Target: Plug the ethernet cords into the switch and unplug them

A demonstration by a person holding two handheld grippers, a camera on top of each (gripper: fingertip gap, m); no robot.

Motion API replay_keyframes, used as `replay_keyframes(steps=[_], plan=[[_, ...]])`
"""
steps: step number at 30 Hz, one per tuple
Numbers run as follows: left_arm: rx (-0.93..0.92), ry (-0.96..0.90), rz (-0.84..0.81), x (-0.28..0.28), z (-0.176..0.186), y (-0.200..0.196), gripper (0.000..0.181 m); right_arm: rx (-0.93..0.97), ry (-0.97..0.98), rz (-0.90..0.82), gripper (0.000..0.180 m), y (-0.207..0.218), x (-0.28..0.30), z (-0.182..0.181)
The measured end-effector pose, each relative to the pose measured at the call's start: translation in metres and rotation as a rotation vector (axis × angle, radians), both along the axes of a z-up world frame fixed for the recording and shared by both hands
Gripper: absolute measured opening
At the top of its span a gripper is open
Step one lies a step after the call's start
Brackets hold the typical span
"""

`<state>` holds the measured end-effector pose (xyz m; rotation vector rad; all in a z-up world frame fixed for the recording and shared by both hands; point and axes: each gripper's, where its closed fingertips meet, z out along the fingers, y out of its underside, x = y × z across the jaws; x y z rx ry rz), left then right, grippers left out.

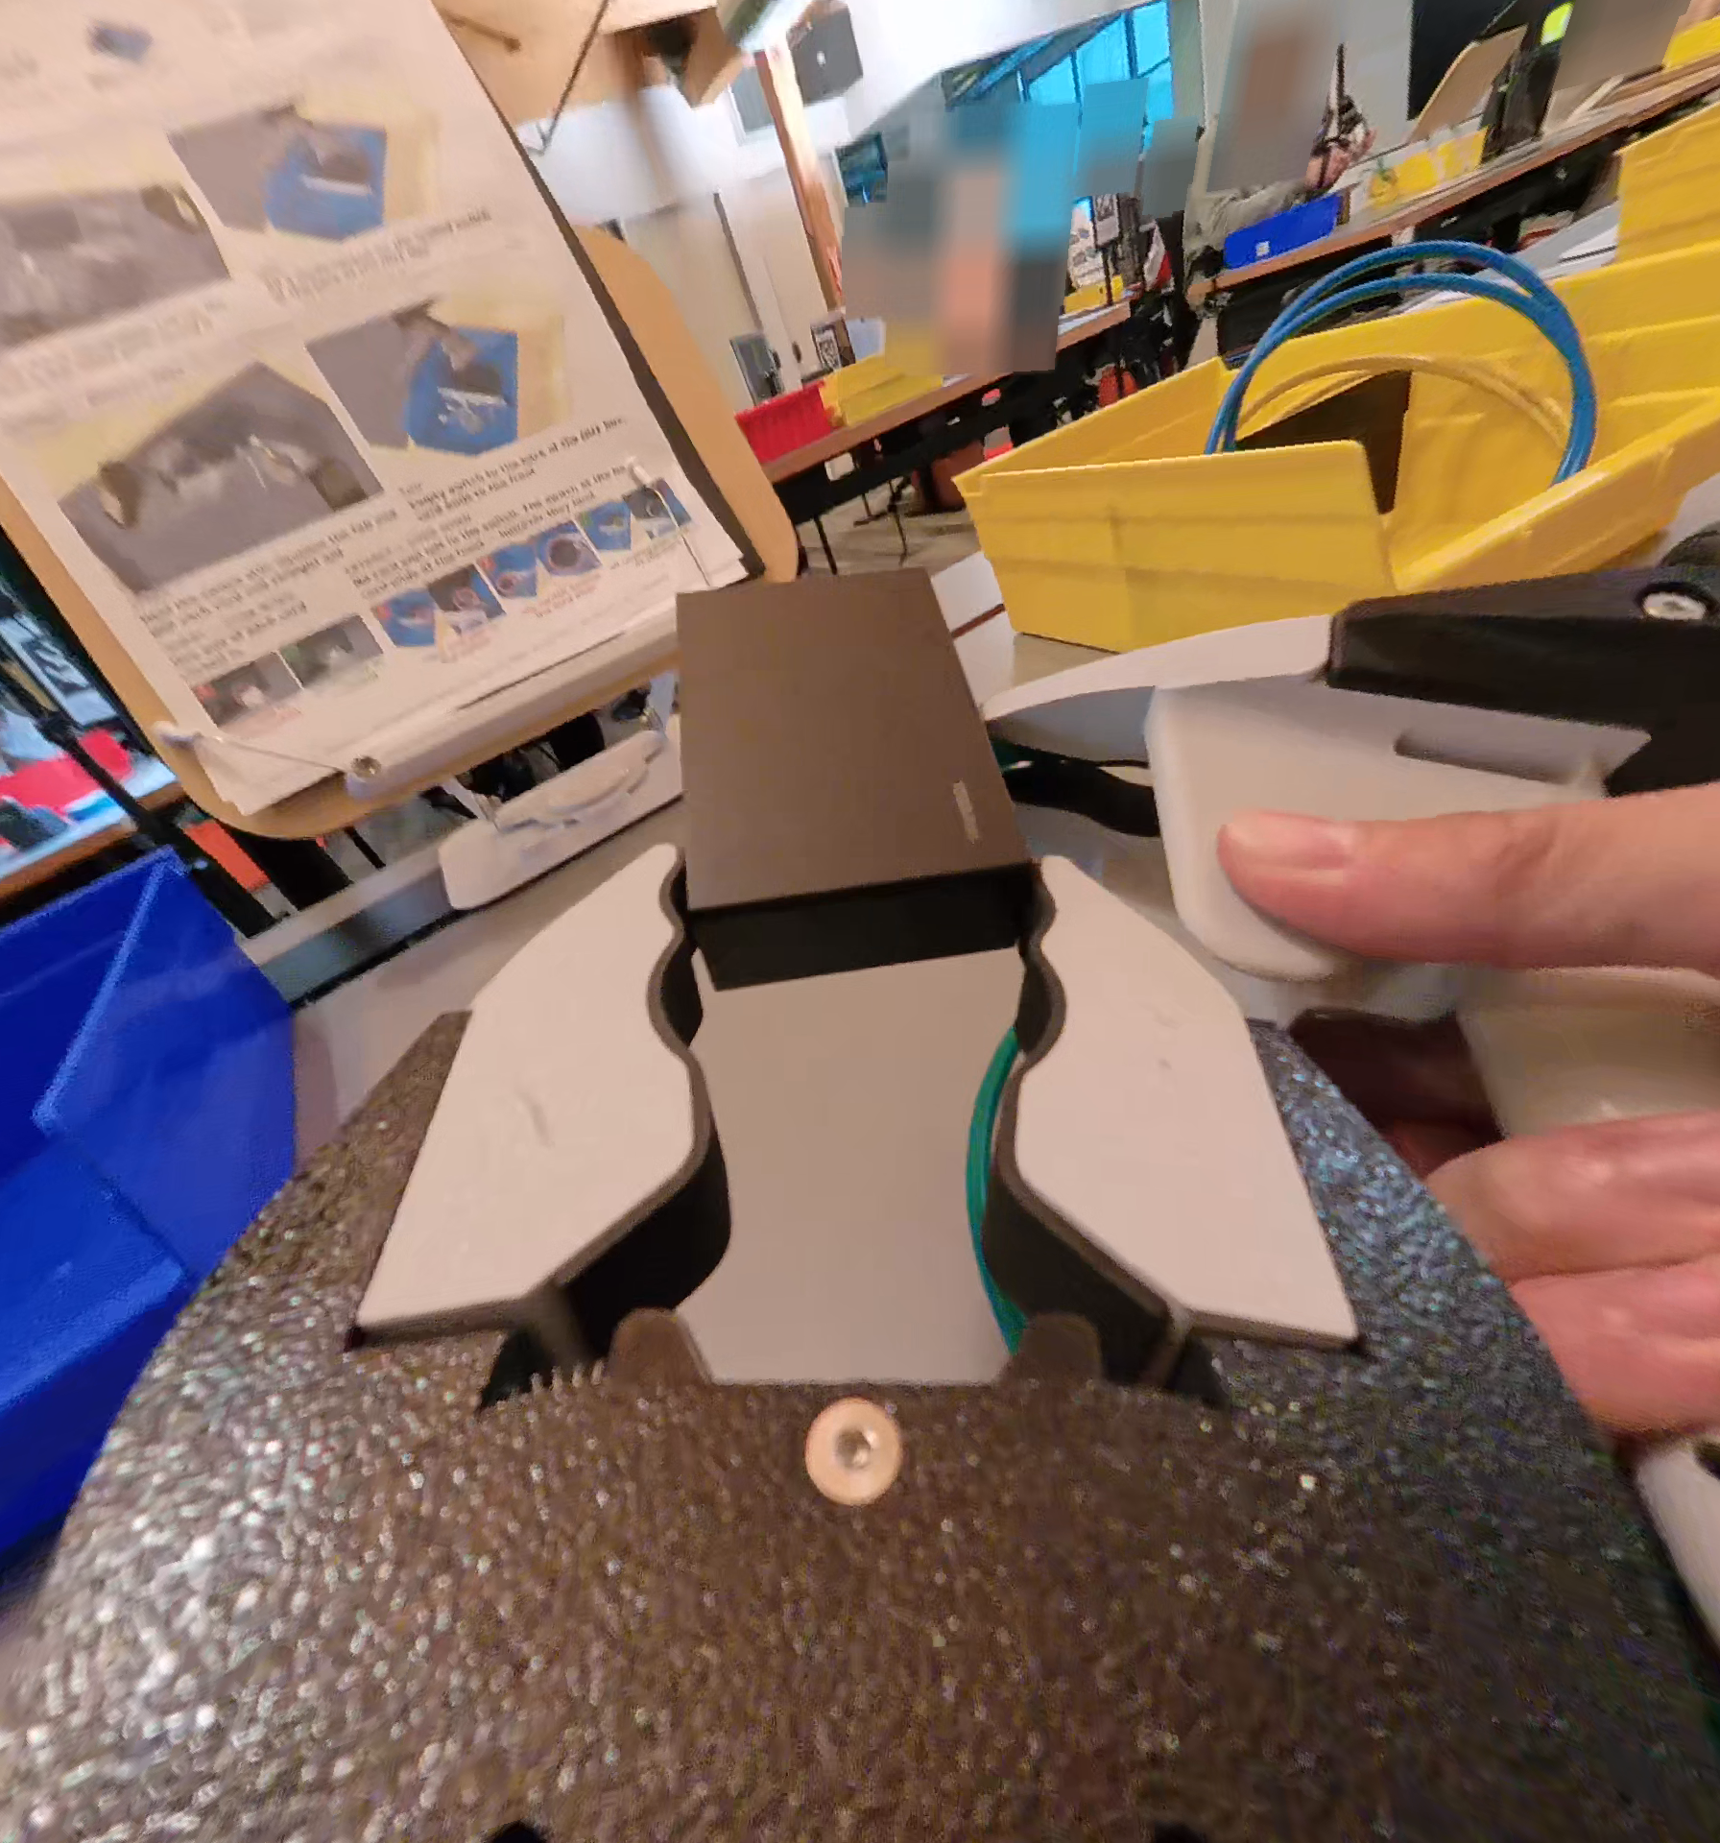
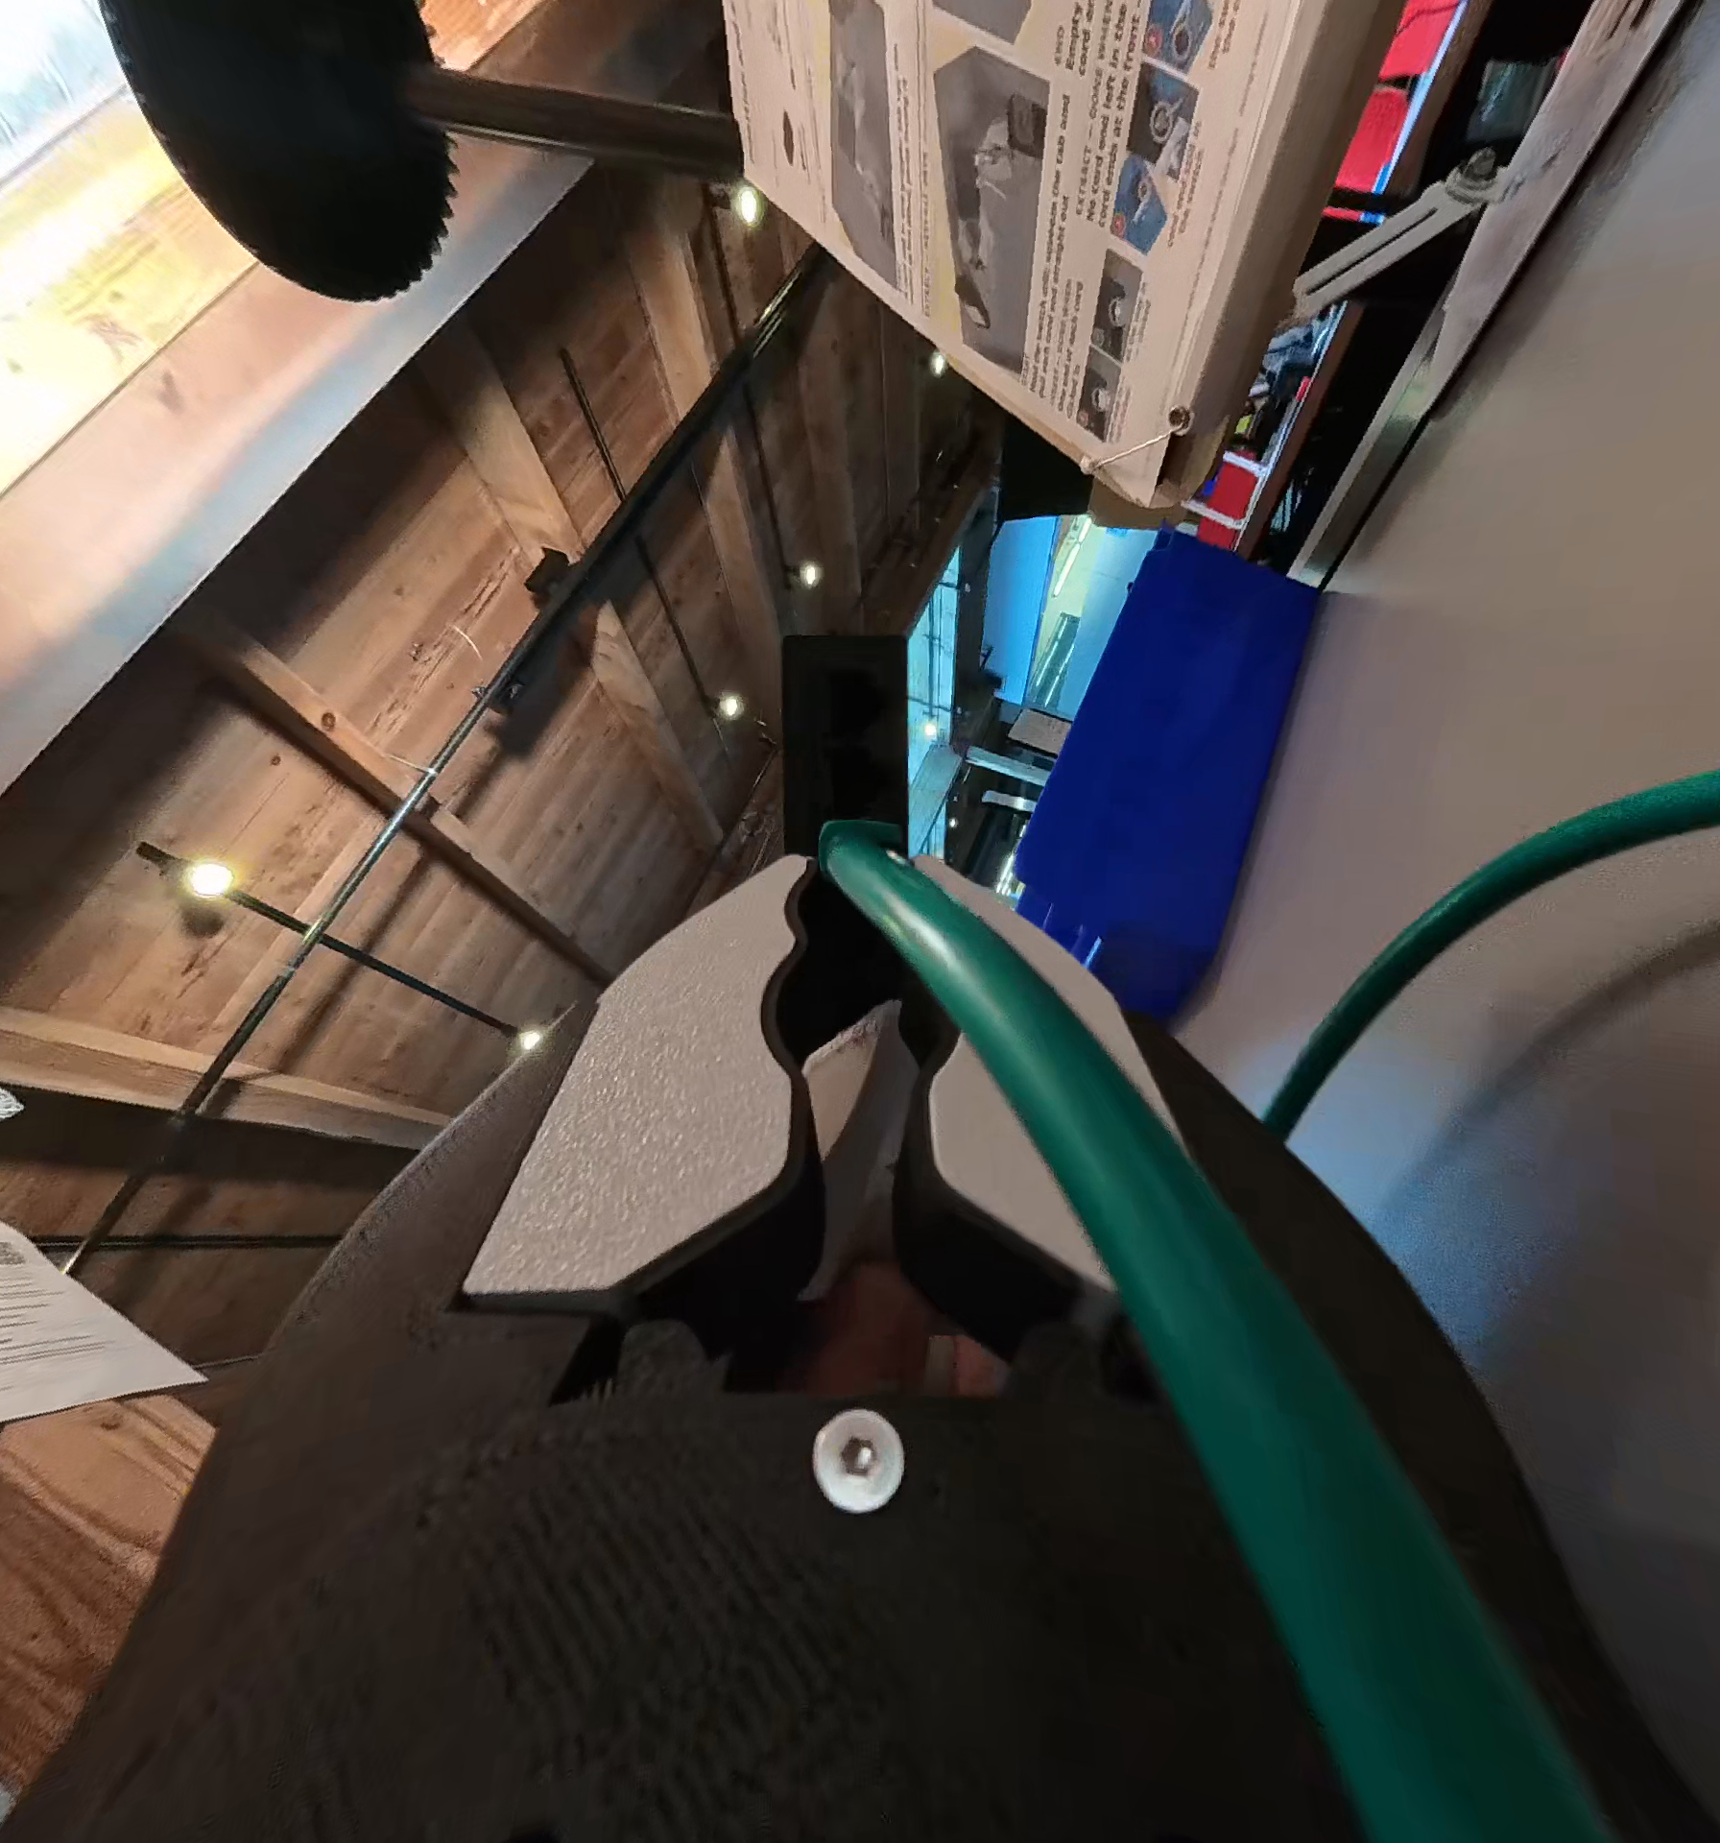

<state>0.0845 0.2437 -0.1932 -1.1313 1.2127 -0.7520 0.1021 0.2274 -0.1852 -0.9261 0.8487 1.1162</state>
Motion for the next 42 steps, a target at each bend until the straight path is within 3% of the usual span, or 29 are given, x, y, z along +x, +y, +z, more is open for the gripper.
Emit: replay_keyframes(steps=[8,15,17,21,23,26,28,31,34,39,42], plan=[[0.041,-0.054,-0.04,-0.004,0.012,-0.001,0.062,0.011,0.054,0.046,0.013,0.002,-0.004,0.004],[-0.019,-0.023,-0.016,-0.007,0.012,0.023,0.061,-0.248,-0.284,0.272,0.037,-0.001,-0.064,-0.005],[-0.046,-0.011,-0.02,-0.008,0.011,0.027,0.061,-0.308,-0.436,0.33,0.049,-0.006,-0.082,0.0],[-0.079,0.014,-0.005,-0.009,0.009,0.035,0.061,-0.416,-0.815,0.531,0.043,-0.031,-0.117,0.007],[-0.117,0.018,-0.001,-0.01,0.01,0.039,0.061,-0.445,-1.105,0.372,0.04,-0.033,-0.102,0.018],[-0.153,0.038,-0.009,-0.01,0.009,0.038,0.061,-0.655,-1.631,-0.19,0.044,-0.027,-0.04,0.037],[-0.163,0.049,-0.032,-0.009,0.011,0.034,0.061,-0.781,-2.043,-0.432,0.043,-0.023,-0.017,0.039],[-0.19,0.057,-0.086,-0.008,0.014,0.027,0.061,-0.845,-2.484,-0.401,0.036,-0.006,-0.008,0.015],[-0.207,0.054,-0.12,-0.007,0.016,0.024,0.061,-0.714,-2.608,-0.383,0.028,0.005,-0.009,0.015],[-0.262,0.062,-0.225,-0.005,0.014,0.016,0.061,-0.524,-2.756,-0.219,0.043,0.013,-0.016,0.006],[-0.287,0.057,-0.291,-0.005,0.012,0.013,0.061,-0.411,-2.778,-0.159,0.03,0.012,-0.02,0.006]])
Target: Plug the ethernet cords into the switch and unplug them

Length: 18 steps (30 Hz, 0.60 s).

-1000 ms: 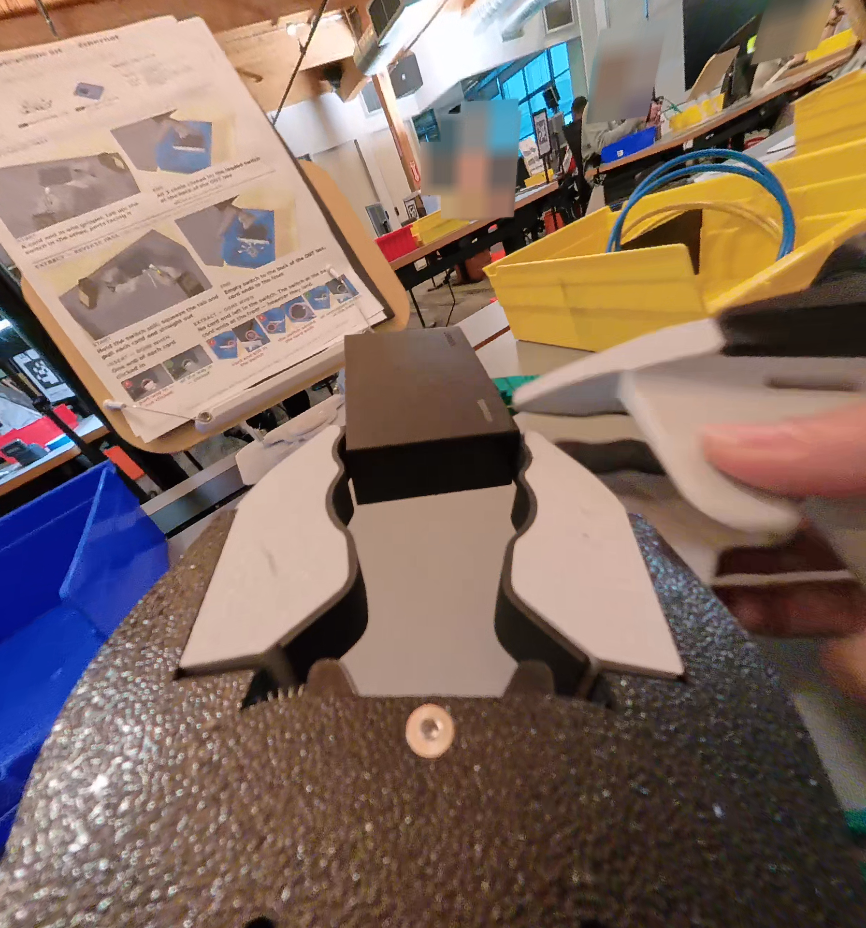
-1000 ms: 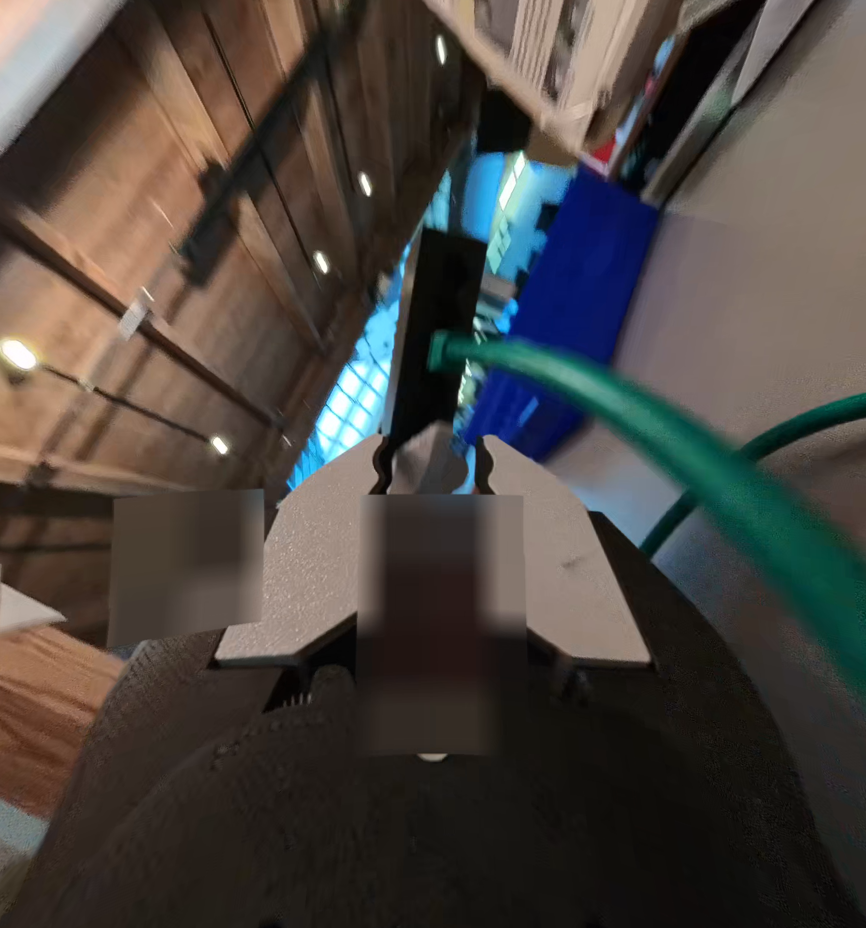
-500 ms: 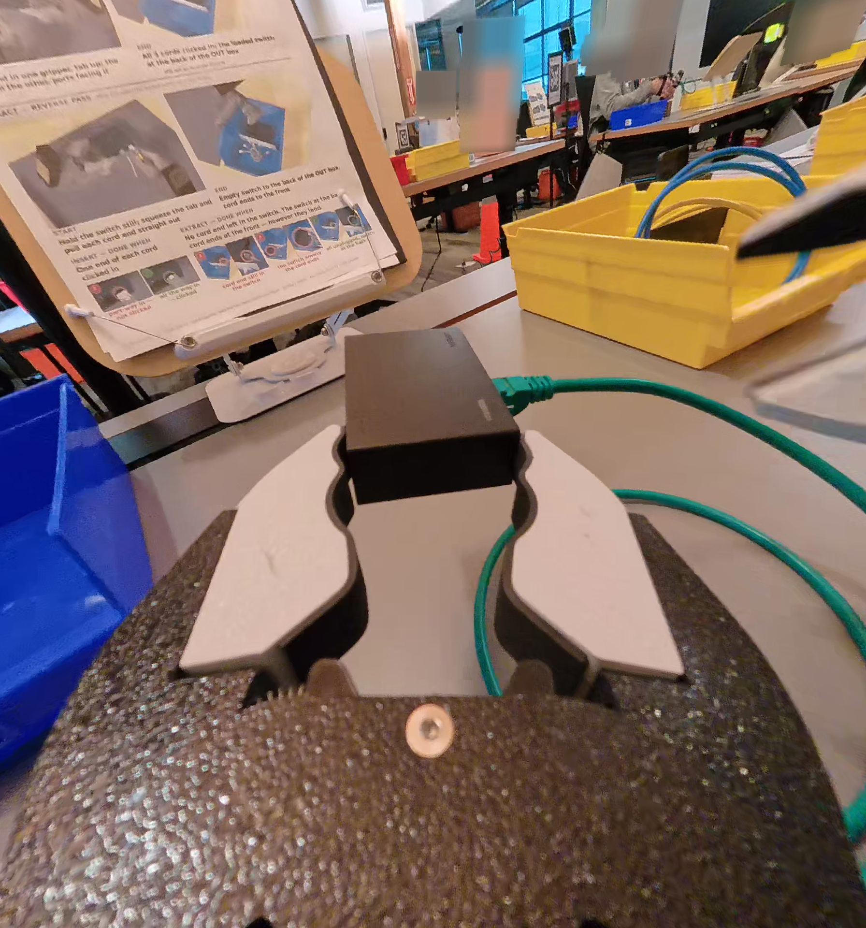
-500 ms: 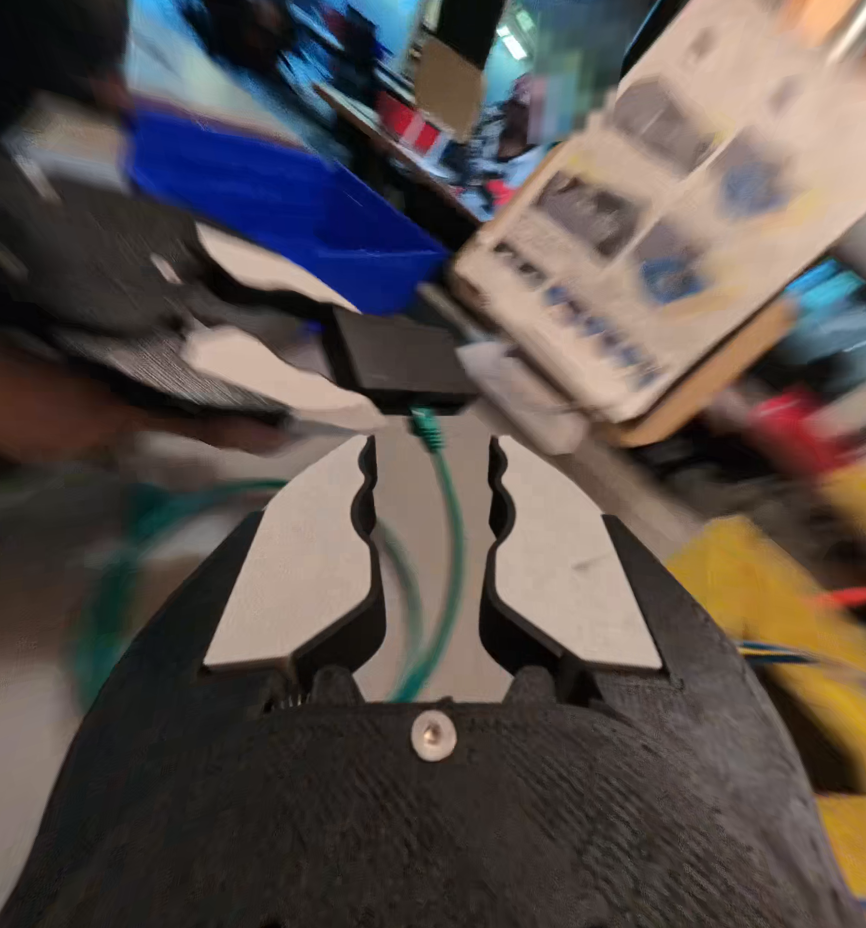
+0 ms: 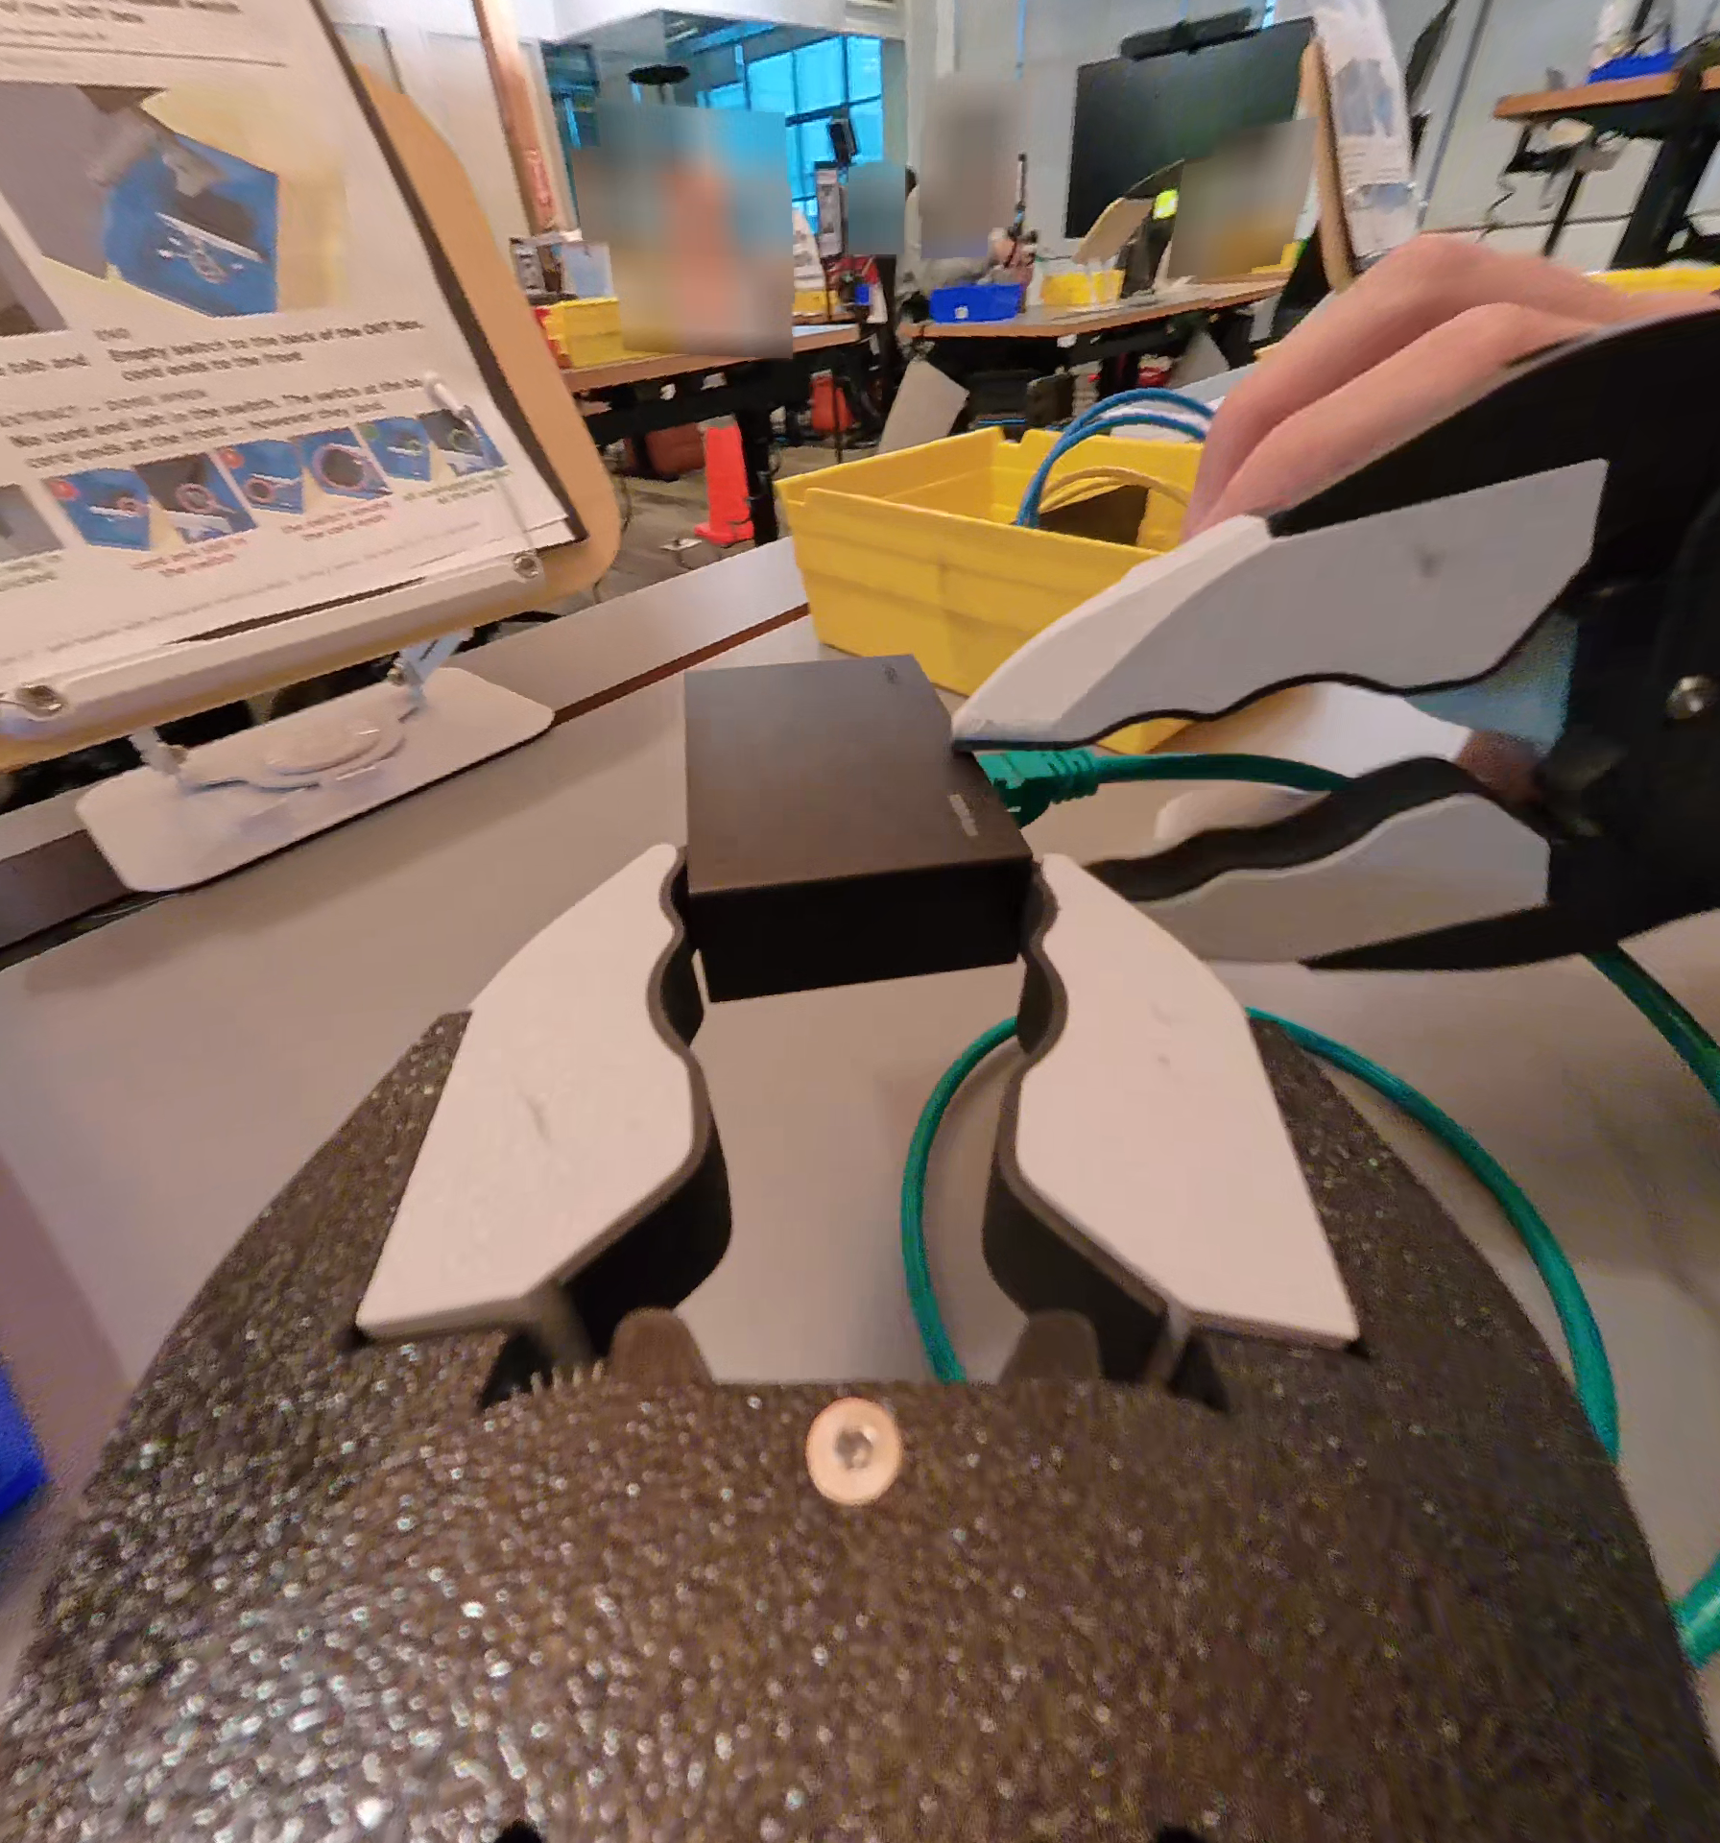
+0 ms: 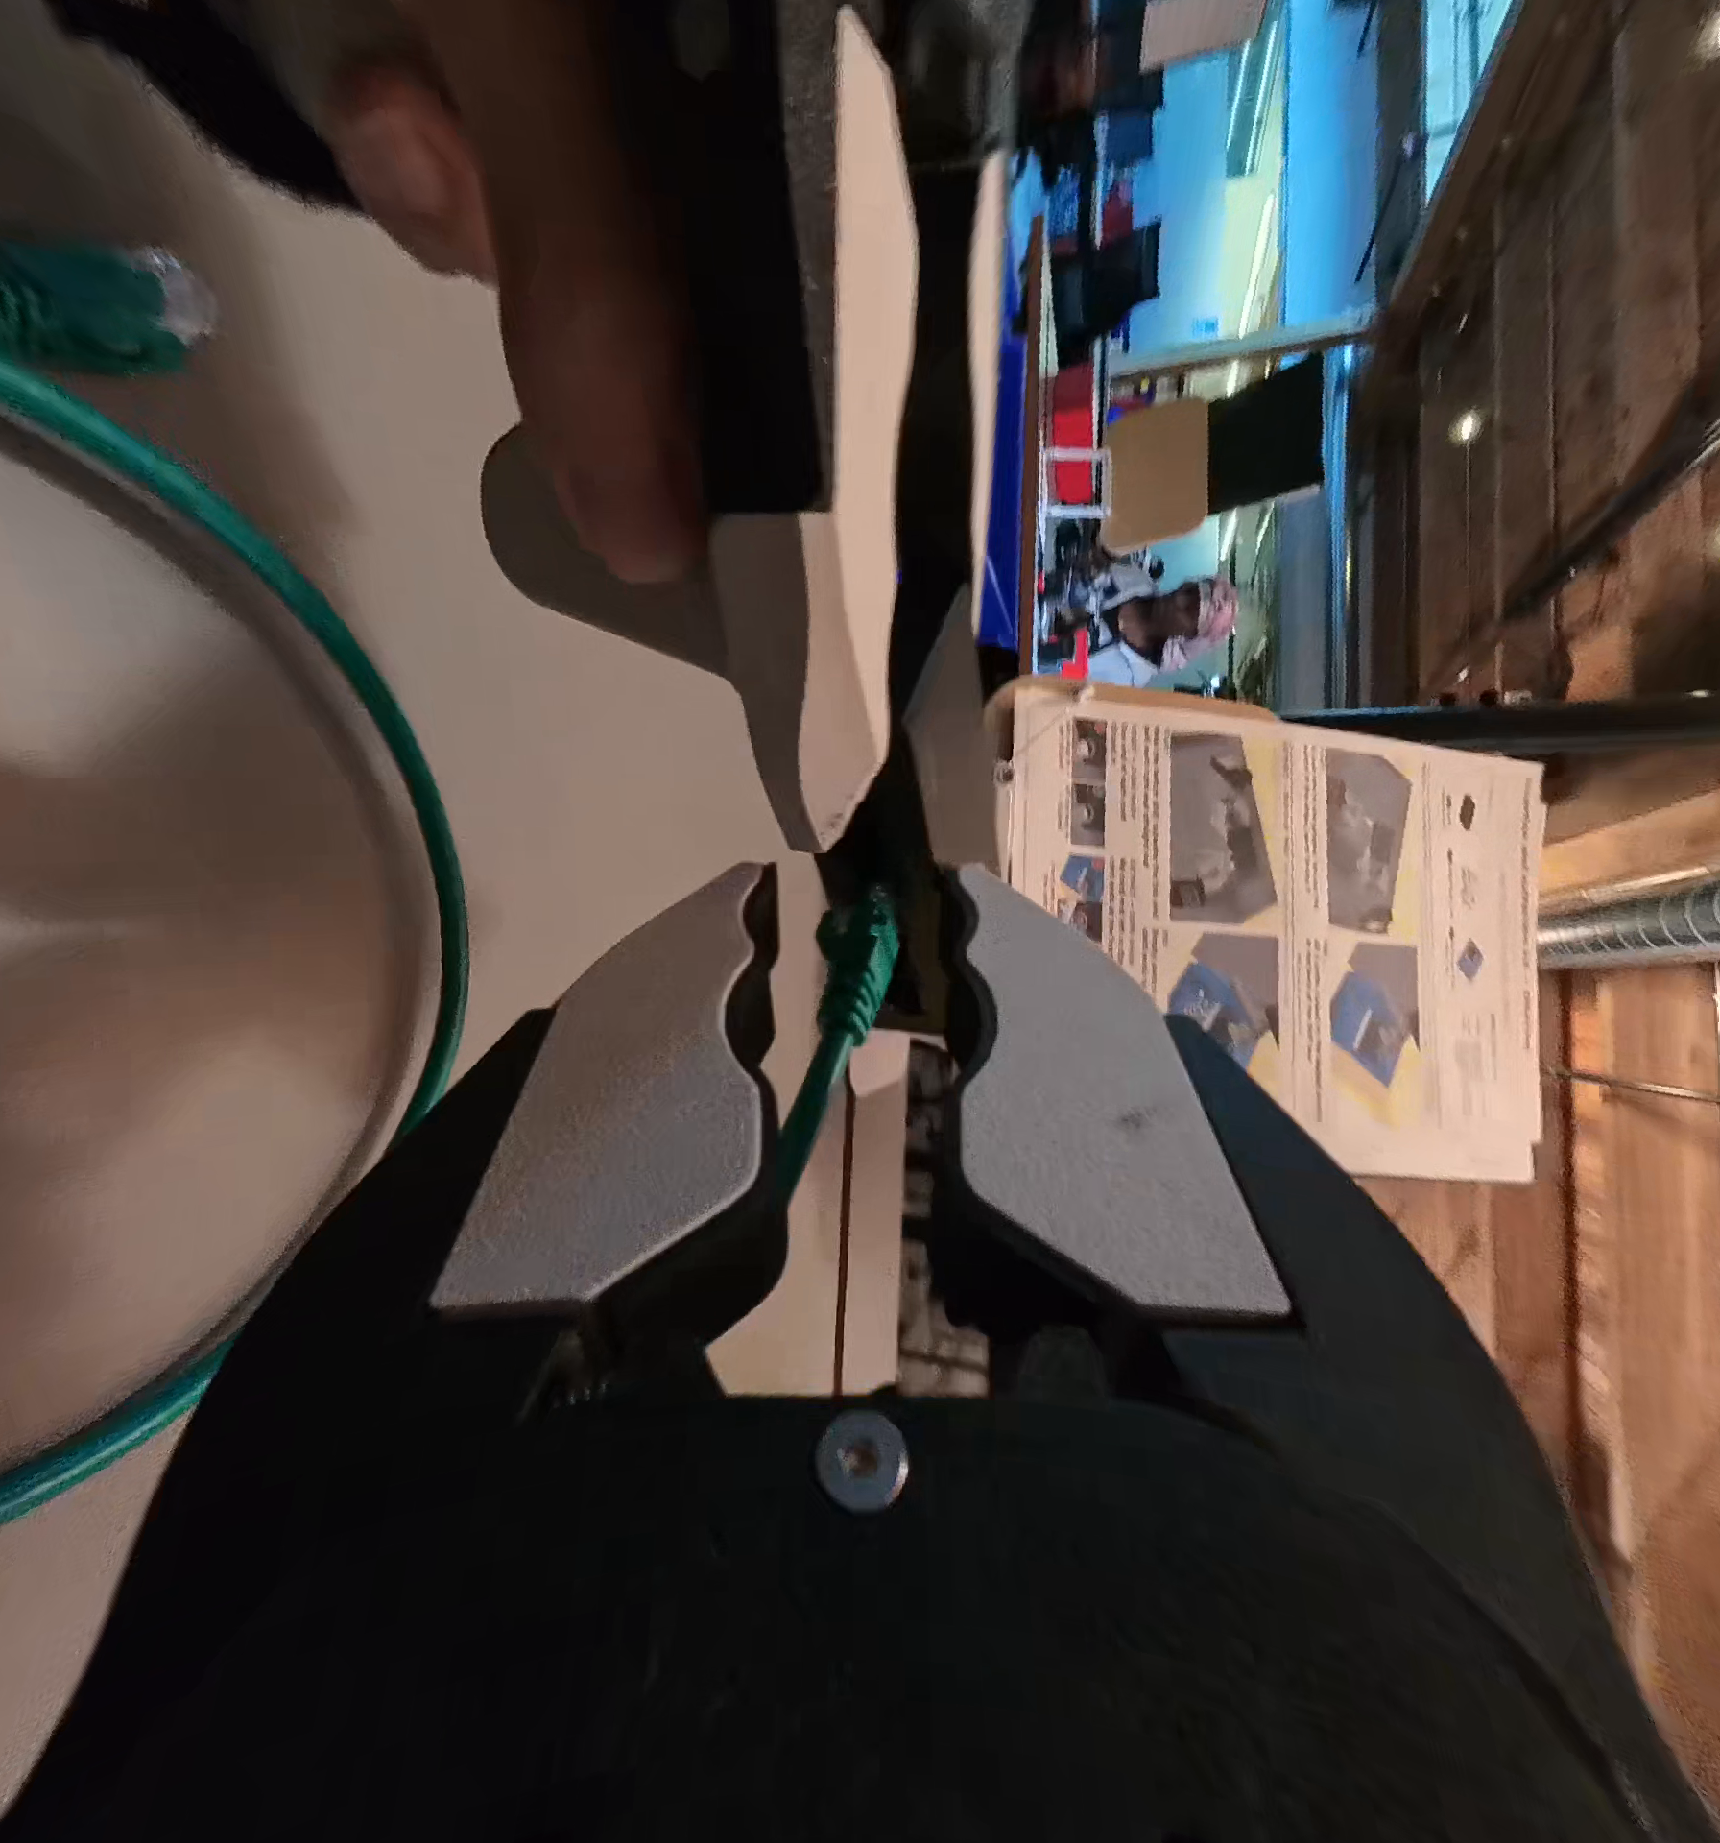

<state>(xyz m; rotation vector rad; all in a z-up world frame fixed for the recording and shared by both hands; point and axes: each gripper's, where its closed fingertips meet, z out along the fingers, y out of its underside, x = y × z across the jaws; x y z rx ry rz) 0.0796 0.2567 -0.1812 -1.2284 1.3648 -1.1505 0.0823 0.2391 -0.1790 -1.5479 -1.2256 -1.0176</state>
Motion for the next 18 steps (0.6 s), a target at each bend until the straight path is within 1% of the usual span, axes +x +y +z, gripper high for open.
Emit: replay_keyframes(steps=[2,4,8,10,12,15,17,18], plan=[[-0.036,-0.014,-0.05,-0.001,0.0,-0.001,0.061,-0.021,0.06,0.055,0.028,-0.003,-0.004,0.002],[-0.056,-0.023,-0.078,-0.002,0.0,-0.001,0.061,-0.03,0.089,0.074,0.028,-0.006,-0.008,0.004],[-0.113,-0.014,-0.083,-0.002,-0.002,0.002,0.061,-0.031,0.063,-0.025,0.026,-0.004,-0.002,0.006],[-0.148,-0.009,-0.082,-0.002,-0.002,0.003,0.061,-0.047,0.055,-0.052,0.013,-0.004,0.001,0.003],[-0.146,-0.006,-0.079,-0.002,-0.003,0.004,0.061,-0.035,0.015,-0.049,0.012,-0.002,0.001,0.001],[-0.148,0.005,-0.081,-0.002,-0.005,0.005,0.061,-0.035,0.008,-0.048,0.013,-0.001,0.002,-0.001],[-0.148,0.007,-0.082,-0.002,-0.005,0.005,0.061,-0.022,0.001,-0.048,0.02,-0.001,0.003,0.002],[-0.148,0.008,-0.084,-0.002,-0.005,0.005,0.061,-0.031,-0.004,-0.045,0.021,-0.001,0.003,0.002]])
